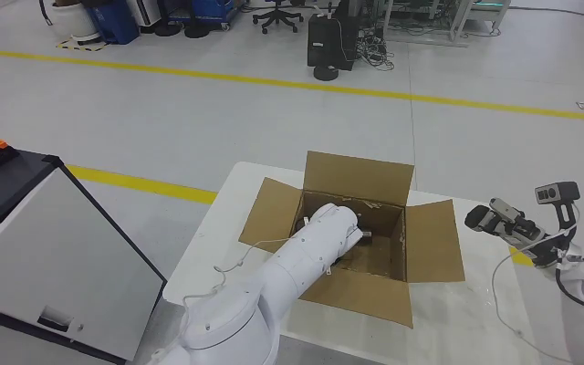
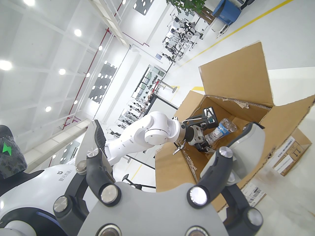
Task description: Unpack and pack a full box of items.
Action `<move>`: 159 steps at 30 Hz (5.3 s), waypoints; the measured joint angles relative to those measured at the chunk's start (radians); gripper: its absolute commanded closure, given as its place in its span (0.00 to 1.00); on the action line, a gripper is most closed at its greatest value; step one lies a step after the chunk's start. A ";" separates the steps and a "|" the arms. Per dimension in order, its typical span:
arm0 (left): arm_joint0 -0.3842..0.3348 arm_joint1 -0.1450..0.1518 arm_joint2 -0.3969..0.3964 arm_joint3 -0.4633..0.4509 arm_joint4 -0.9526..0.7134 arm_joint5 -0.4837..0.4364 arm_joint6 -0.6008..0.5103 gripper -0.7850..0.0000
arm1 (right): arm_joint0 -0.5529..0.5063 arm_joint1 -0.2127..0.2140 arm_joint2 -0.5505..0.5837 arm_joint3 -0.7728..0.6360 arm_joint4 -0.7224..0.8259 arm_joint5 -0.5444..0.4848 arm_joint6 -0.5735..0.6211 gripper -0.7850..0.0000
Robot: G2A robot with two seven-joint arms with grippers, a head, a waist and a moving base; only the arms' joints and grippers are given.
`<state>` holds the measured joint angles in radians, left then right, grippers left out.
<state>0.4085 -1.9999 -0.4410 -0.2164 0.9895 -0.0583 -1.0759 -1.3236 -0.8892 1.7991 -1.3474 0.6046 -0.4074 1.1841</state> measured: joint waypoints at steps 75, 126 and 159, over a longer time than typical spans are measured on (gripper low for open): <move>0.116 0.080 0.014 -0.547 0.370 0.254 -0.271 1.00 | 0.000 0.000 0.000 0.000 0.000 0.000 0.000 0.00; 0.487 0.194 -0.341 -1.394 0.907 0.121 -0.460 1.00 | 0.000 0.000 0.000 0.000 0.000 0.000 0.000 0.00; 0.490 0.182 -0.492 -1.531 0.888 0.077 -0.460 1.00 | 0.000 0.000 0.000 0.000 0.000 0.000 0.000 0.00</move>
<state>0.8987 -1.8181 -0.9325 -1.7475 1.8780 0.0191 -1.5359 -1.3236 -0.8892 1.7991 -1.3474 0.6046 -0.4074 1.1841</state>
